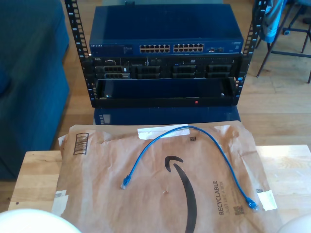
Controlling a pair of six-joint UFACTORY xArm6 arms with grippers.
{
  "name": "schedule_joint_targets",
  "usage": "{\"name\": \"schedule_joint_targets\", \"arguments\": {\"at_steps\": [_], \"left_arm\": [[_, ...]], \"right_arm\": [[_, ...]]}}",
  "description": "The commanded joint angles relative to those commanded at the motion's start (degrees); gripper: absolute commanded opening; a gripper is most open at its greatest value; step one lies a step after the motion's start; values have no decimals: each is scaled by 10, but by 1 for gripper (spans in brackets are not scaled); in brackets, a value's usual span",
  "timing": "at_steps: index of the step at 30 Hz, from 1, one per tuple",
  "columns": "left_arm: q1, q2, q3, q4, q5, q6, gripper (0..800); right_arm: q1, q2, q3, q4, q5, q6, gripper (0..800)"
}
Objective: Grab the cable and plug it in
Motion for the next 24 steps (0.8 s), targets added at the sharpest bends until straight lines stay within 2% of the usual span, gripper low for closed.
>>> {"name": "schedule_joint_targets", "arguments": {"at_steps": [6,10,12,19,24], "left_arm": [[-2,-26,-69,0,101,-16,800],[-10,-28,-123,-2,164,-41,800],[-33,-29,-142,-3,176,-63,800],[-157,-28,-198,-4,222,-168,800],[-222,-25,-214,-21,222,-214,800]], "right_arm": [[1,-1,-76,1,70,46,792],[4,0,-137,4,119,80,791],[14,2,-169,6,135,115,791],[198,38,-258,7,134,246,791],[338,62,-305,8,140,334,791]]}}
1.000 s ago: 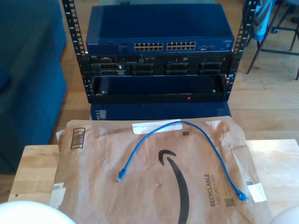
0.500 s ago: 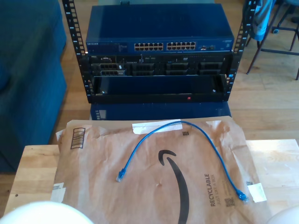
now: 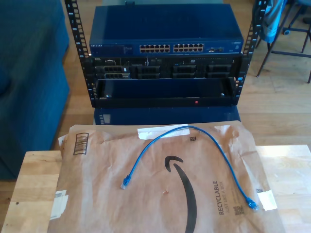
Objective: Grab the cable and plug it in
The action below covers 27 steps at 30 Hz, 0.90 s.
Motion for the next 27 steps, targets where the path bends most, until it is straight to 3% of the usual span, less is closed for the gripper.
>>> {"name": "schedule_joint_targets", "arguments": {"at_steps": [8,27], "left_arm": [[-113,5,-39,-38,1,-27,800],[-156,16,-87,-100,1,-33,800]], "right_arm": [[207,0,-39,0,37,120,791],[455,2,-155,50,104,215,792]]}}
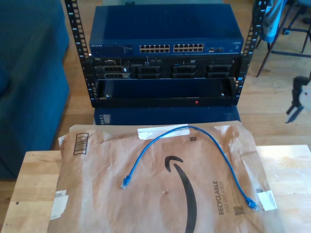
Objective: Grab the cable and plug it in
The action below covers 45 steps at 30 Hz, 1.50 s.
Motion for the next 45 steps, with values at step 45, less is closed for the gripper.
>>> {"name": "schedule_joint_targets", "arguments": {"at_steps": [45], "left_arm": [[-61,40,-1,2,-3,-29,800]], "right_arm": [[366,381,-354,-5,-4,-67,796]]}}
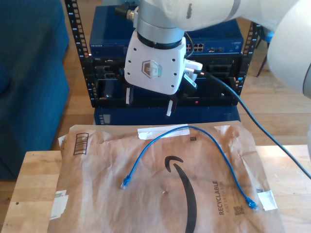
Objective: Grab the cable and plug it in
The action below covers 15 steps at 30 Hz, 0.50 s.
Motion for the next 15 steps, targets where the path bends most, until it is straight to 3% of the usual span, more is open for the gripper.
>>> {"name": "schedule_joint_targets", "arguments": {"at_steps": [15], "left_arm": [[2,0,-3,1,1,1,800]], "right_arm": [[25,54,10,2,0,266,798]]}}
